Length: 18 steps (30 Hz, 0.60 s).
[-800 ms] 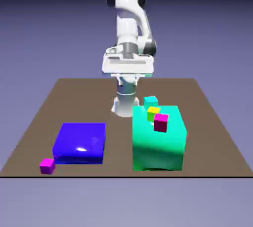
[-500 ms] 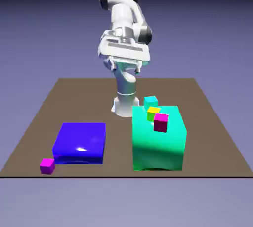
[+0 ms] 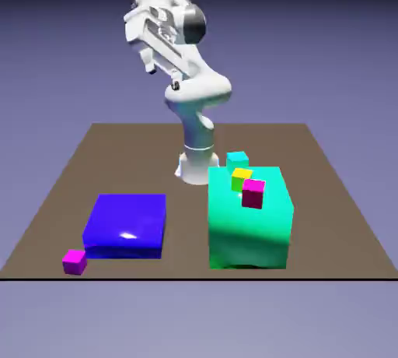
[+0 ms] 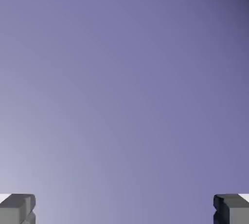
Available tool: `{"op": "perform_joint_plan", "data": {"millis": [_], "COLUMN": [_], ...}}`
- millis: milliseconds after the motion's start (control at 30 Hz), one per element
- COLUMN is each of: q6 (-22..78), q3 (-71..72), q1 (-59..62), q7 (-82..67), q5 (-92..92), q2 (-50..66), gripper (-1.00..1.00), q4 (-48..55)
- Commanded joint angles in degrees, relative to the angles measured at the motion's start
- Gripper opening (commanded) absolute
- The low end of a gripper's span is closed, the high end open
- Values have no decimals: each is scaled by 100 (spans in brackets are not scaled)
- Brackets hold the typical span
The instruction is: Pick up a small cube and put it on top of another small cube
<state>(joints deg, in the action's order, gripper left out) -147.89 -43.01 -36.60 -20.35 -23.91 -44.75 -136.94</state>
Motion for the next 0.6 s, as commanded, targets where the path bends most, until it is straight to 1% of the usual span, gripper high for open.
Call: {"op": "perform_joint_plan", "data": {"millis": [0, 567], "q6": [104, 1865], "q3": [-171, -3071], "q1": [-143, -2565], "q7": [-250, -4486], "q5": [-95, -1707], "q2": [-48, -863], "gripper": [0, 0], "q4": [96, 1718]}}
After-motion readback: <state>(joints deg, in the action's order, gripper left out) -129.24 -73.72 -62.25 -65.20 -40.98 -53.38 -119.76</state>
